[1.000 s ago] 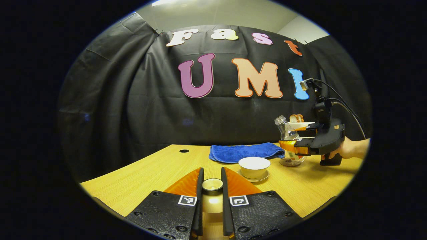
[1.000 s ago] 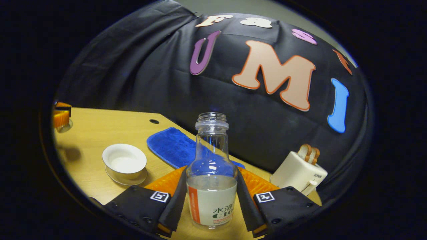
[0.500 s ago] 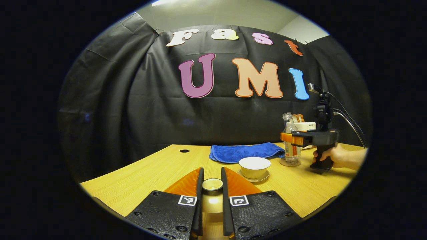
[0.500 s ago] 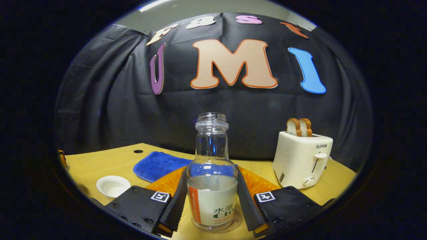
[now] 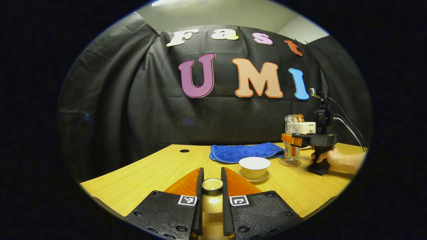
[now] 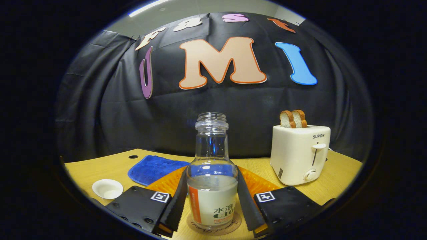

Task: Open the teacup lid with one hand, grasp the water bottle and pour water into the teacup with the other hand; after pouring, place the water bottle on the coaster and then close the teacup lid.

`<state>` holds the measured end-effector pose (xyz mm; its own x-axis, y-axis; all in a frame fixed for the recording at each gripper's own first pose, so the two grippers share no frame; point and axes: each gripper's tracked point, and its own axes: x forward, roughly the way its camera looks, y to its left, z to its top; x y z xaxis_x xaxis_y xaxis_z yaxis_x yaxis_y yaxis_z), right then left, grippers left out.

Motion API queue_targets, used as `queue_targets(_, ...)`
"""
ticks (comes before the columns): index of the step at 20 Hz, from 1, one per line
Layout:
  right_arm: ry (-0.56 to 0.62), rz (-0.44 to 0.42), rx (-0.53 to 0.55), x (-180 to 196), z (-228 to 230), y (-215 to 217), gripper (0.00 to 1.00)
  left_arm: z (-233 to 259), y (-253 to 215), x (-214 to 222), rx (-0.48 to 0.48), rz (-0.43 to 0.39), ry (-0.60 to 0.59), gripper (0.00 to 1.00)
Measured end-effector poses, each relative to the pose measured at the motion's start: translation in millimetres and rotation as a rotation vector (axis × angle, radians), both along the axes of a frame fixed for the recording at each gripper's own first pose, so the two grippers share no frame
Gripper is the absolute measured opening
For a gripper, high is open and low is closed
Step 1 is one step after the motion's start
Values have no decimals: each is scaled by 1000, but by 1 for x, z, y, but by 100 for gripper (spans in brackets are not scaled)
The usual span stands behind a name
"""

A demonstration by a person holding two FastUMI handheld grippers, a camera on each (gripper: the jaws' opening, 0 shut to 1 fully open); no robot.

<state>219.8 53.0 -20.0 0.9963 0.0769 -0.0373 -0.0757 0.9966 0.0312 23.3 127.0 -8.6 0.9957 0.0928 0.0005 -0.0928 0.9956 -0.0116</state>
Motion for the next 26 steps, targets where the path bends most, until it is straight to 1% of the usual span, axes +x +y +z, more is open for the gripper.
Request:
queue_targets(5,-40,12,-29,-8,1,4,78,0,0,0,0,2,0,21)
queue_targets(10,-11,4,-24,-11,-6,2,80,0,1,0,-1,4,1,21)
queue_targets(18,-11,-17,-30,-13,-4,-3,83,0,0,0,-1,1,1,21)
queue_targets(19,-12,-22,-31,-14,-4,-5,91,0,-1,0,-1,2,1,21)
queue_targets(20,-13,-21,-30,-16,-4,-4,91,0,0,0,-1,2,1,21)
queue_targets(21,-11,-17,-30,-16,-4,-3,95,0,0,0,-2,3,1,21)
queue_targets(26,-14,-13,-30,-24,-3,-2,95,-1,-3,1,-1,0,0,21)
